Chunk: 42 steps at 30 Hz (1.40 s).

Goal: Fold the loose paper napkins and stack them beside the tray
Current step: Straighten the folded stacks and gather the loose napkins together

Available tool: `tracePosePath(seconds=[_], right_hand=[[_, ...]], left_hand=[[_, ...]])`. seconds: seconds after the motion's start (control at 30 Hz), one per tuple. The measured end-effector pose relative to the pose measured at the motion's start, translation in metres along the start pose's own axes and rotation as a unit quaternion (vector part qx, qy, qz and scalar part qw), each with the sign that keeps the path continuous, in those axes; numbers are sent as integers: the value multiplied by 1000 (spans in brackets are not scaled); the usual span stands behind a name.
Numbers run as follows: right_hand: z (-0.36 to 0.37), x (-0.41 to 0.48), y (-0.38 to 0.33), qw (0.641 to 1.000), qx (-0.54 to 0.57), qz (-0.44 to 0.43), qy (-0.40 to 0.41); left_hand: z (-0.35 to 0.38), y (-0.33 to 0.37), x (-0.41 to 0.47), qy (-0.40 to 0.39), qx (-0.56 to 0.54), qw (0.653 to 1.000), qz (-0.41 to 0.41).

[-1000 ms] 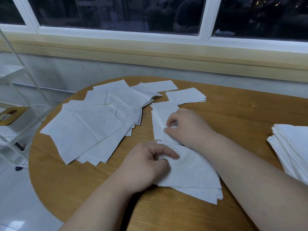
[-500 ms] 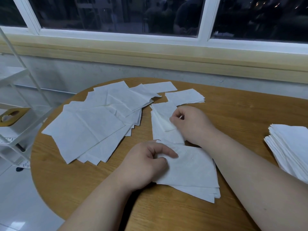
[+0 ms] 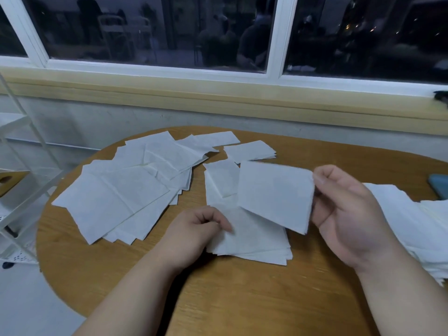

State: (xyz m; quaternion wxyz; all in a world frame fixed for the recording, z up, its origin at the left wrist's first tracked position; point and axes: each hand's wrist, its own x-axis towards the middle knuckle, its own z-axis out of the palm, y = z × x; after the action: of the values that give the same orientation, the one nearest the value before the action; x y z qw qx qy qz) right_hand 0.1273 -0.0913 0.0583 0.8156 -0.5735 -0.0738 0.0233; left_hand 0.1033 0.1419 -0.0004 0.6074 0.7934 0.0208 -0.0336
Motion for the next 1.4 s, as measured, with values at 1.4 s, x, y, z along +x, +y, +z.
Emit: tracePosePath(seconds=[1.4], right_hand=[[-20, -10, 47, 866, -494, 44, -60]], left_hand=[[0, -9, -4, -23, 102, 993, 58]])
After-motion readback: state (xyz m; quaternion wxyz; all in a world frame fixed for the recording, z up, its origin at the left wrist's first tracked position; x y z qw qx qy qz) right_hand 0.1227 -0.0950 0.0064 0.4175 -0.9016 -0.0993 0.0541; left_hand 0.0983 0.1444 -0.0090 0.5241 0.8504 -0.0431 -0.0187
